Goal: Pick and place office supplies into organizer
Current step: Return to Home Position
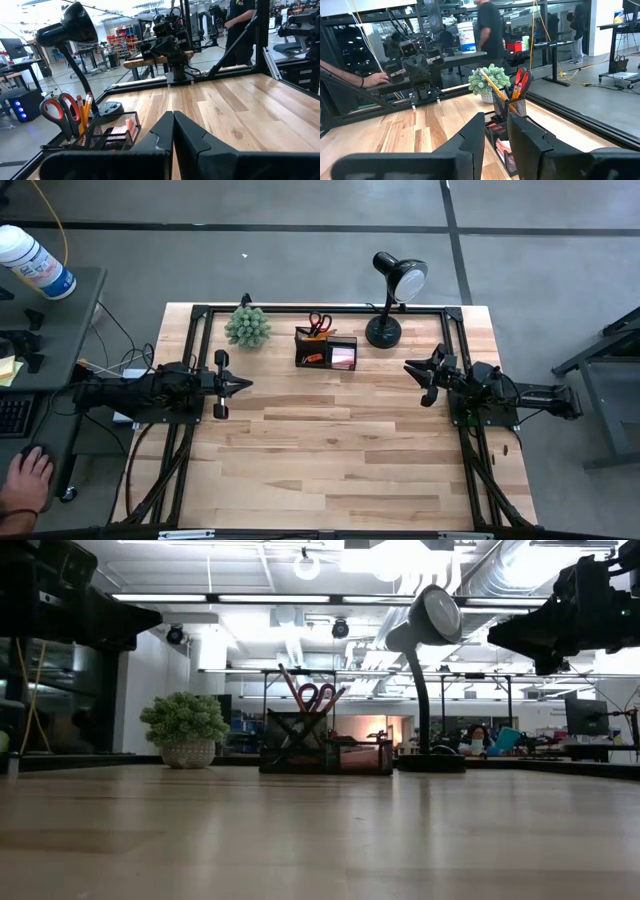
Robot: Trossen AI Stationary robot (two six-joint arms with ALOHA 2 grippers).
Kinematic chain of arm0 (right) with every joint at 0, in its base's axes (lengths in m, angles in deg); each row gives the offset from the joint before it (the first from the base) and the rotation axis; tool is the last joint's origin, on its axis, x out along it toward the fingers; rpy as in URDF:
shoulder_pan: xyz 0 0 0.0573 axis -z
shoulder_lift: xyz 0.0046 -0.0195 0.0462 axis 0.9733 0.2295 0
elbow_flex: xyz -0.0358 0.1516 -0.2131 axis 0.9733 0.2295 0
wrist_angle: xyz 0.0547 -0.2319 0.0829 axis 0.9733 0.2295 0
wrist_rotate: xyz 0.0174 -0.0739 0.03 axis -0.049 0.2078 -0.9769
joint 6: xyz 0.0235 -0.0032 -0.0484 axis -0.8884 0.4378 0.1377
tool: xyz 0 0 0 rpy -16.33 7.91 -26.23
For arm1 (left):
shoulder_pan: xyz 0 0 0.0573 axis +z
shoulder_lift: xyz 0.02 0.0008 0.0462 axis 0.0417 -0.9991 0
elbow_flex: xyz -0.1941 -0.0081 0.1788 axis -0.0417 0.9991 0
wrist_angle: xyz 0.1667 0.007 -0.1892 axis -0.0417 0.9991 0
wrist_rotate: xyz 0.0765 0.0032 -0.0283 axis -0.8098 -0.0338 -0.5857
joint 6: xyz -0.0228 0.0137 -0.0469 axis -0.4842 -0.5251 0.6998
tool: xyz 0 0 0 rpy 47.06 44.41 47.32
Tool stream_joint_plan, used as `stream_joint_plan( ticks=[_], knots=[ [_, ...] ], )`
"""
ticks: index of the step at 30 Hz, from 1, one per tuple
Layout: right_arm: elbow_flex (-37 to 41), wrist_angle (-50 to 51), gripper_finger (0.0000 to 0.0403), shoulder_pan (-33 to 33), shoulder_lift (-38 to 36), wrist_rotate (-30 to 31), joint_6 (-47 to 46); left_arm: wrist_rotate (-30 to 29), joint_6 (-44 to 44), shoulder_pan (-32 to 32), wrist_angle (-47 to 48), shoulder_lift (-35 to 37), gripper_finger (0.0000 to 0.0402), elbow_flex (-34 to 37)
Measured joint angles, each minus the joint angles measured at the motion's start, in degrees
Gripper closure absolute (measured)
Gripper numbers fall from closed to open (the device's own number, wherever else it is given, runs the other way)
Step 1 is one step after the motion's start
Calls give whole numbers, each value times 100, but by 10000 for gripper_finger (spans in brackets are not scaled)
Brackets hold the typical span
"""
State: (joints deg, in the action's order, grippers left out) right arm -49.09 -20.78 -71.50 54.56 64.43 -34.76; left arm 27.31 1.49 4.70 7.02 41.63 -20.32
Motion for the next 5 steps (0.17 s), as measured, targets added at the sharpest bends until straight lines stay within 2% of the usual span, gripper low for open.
stream_joint_plan(
  ticks=[5],
  knots=[
    [0, 0, 325, 0, 0, 0, 1, 0, 0, 0, 0, 1, 401, 0]
  ],
)
